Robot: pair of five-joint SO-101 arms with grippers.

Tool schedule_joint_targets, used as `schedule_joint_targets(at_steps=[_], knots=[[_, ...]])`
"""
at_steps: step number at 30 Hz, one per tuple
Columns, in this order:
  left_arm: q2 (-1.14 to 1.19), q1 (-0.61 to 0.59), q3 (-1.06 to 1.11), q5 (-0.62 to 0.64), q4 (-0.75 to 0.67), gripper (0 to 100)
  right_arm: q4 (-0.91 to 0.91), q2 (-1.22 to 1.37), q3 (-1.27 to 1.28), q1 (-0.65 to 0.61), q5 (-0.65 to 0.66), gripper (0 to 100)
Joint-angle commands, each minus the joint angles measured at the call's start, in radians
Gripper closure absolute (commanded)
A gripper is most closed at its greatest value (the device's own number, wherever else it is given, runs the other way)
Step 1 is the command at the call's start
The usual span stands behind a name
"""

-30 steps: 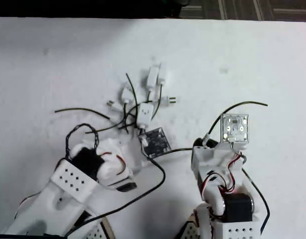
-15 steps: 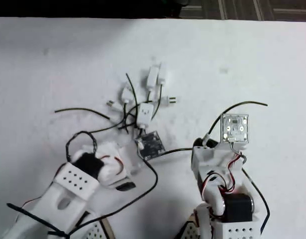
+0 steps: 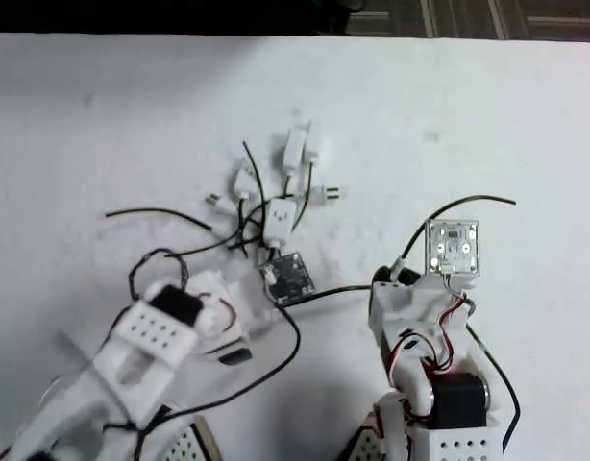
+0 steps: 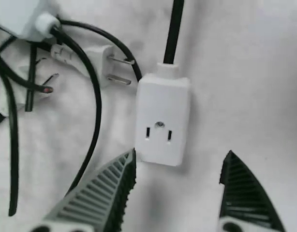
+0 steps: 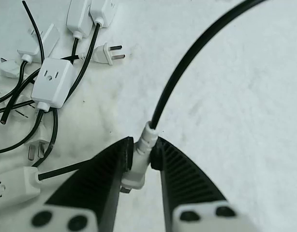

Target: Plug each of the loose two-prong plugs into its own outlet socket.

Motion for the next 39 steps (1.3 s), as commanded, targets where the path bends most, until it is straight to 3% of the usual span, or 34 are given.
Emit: schedule_joint_targets(at_steps=[1,8,13,18,27,33,39], knots=[[0.260,0.001,-0.123,-0.002,-0.051,72,-0.005,-0.002,-0.003,0.008,0.000,98.1],[0.506,-0.002,-0.290,0.071,-0.054,73,-0.005,-0.005,-0.003,0.008,0.000,98.1],[0.518,-0.002,-0.313,0.071,-0.121,90,-0.005,-0.007,-0.003,0.008,0.000,98.1],[0.515,-0.007,-0.327,0.074,-0.129,98,-0.005,-0.007,-0.003,0.008,0.000,98.1],[0.515,0.001,-0.528,0.075,0.100,98,-0.005,-0.007,-0.003,0.008,0.000,98.1],[0.516,0.071,-0.621,0.078,0.259,96,-0.005,-0.007,-0.003,0.008,0.000,98.1],[0.526,0.160,-0.618,0.244,0.273,89,-0.005,-0.007,-0.003,0.008,0.000,98.1]])
